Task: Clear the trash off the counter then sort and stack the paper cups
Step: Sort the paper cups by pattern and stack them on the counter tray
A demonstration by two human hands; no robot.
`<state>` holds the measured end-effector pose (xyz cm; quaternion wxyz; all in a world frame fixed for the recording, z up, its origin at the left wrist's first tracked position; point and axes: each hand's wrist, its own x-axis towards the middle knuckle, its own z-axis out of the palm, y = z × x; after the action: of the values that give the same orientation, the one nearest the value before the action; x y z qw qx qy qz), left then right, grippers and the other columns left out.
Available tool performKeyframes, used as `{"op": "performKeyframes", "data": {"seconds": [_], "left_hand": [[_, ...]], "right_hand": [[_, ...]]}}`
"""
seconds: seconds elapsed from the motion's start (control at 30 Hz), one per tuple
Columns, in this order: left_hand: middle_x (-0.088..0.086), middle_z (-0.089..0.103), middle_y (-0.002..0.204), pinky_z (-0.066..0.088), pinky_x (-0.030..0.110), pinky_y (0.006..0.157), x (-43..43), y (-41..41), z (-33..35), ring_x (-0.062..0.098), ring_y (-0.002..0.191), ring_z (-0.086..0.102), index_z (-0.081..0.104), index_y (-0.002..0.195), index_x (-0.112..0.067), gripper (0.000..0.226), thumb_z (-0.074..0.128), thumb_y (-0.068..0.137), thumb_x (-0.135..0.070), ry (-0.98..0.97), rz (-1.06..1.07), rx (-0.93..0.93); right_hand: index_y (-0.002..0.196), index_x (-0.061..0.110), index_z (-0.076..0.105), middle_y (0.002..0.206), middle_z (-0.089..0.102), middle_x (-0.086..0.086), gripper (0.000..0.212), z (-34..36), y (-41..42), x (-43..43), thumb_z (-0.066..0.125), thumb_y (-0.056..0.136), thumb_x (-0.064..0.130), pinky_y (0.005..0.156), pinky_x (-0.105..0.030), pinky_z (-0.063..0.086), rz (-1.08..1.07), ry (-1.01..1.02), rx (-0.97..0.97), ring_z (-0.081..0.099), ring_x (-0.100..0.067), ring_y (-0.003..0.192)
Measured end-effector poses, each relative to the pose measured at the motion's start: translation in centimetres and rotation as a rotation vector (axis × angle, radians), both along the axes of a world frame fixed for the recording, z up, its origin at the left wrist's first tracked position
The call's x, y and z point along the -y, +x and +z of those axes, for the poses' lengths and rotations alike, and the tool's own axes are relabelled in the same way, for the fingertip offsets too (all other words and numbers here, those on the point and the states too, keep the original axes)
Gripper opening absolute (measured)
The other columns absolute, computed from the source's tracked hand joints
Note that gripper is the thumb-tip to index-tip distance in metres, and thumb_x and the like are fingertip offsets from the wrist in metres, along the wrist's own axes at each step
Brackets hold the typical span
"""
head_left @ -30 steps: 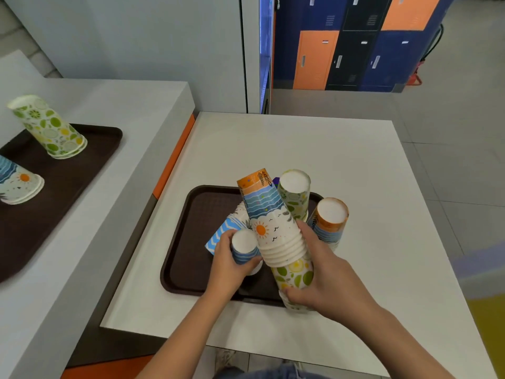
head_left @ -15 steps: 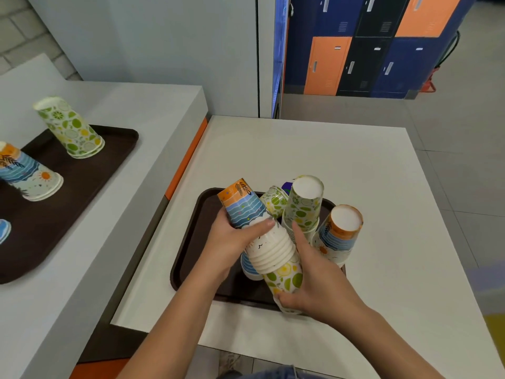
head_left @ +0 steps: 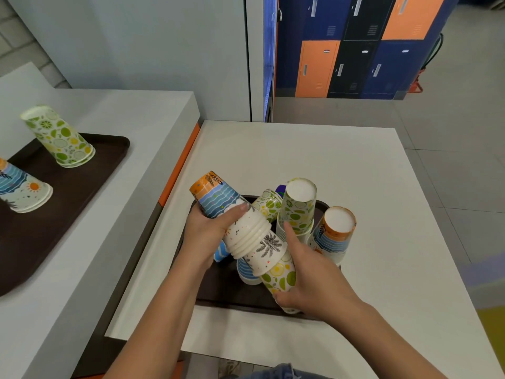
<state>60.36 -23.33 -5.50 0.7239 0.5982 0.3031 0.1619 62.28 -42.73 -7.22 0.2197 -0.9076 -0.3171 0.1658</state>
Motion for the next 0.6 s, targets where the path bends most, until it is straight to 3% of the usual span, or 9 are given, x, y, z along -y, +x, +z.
{"op": "performKeyframes", "data": {"seconds": [0.13, 0.27, 0.33, 0.43, 0.6], "left_hand": [[0.003, 0.073, 0.09, 0.055, 0.021, 0.057, -1.5, 0.1, 0.5, 0.011, 0.075, 0.072, 0.063, 0.102, -0.01, 0.039, 0.082, 0.068, -0.01, -0.003, 0.03, -0.005], [0.006, 0.074, 0.094, 0.056, 0.027, 0.064, -1.0, 0.1, 0.7, 0.017, 0.083, 0.072, 0.064, 0.104, -0.008, 0.043, 0.082, 0.066, -0.015, -0.012, -0.133, -0.065], [0.003, 0.075, 0.089, 0.056, 0.025, 0.062, 0.2, -0.2, 0.3, 0.015, 0.081, 0.072, 0.065, 0.098, -0.011, 0.033, 0.08, 0.069, -0.011, -0.029, -0.185, -0.067], [0.003, 0.075, 0.085, 0.055, 0.022, 0.059, 1.1, -0.4, 0.0, 0.013, 0.075, 0.072, 0.063, 0.095, -0.011, 0.03, 0.078, 0.07, -0.004, -0.108, -0.098, -0.014], [0.005, 0.072, 0.086, 0.054, 0.02, 0.055, 0.9, -0.4, 0.0, 0.009, 0.069, 0.071, 0.062, 0.098, -0.009, 0.031, 0.077, 0.071, -0.003, -0.09, 0.035, 0.016]], "right_hand": [[0.15, 0.029, -0.017, 0.132, 0.051, 0.007, 0.124, 0.1, 0.0, 0.1, 0.074, 0.066, 0.042, 0.08, -0.024, 0.046, 0.003, 0.014, 0.0, 0.055, -0.014, 0.108], [0.15, 0.027, -0.016, 0.129, 0.053, 0.005, 0.122, 0.6, 0.0, -0.4, 0.072, 0.068, 0.041, 0.078, -0.025, 0.047, 0.001, 0.042, 0.032, 0.058, -0.016, 0.106], [0.15, 0.027, -0.018, 0.126, 0.055, 0.005, 0.122, 0.7, 0.1, -0.7, 0.072, 0.068, 0.041, 0.073, -0.023, 0.044, -0.007, 0.052, 0.035, 0.059, -0.016, 0.103], [0.149, 0.027, -0.019, 0.125, 0.055, 0.004, 0.123, 0.7, 0.2, -0.8, 0.072, 0.068, 0.041, 0.07, -0.019, 0.036, -0.027, 0.057, 0.02, 0.06, -0.016, 0.102], [0.15, 0.028, -0.017, 0.125, 0.055, 0.004, 0.123, 0.6, 0.2, -1.1, 0.073, 0.067, 0.042, 0.072, -0.021, 0.041, -0.015, 0.047, 0.036, 0.06, -0.017, 0.102]]}}
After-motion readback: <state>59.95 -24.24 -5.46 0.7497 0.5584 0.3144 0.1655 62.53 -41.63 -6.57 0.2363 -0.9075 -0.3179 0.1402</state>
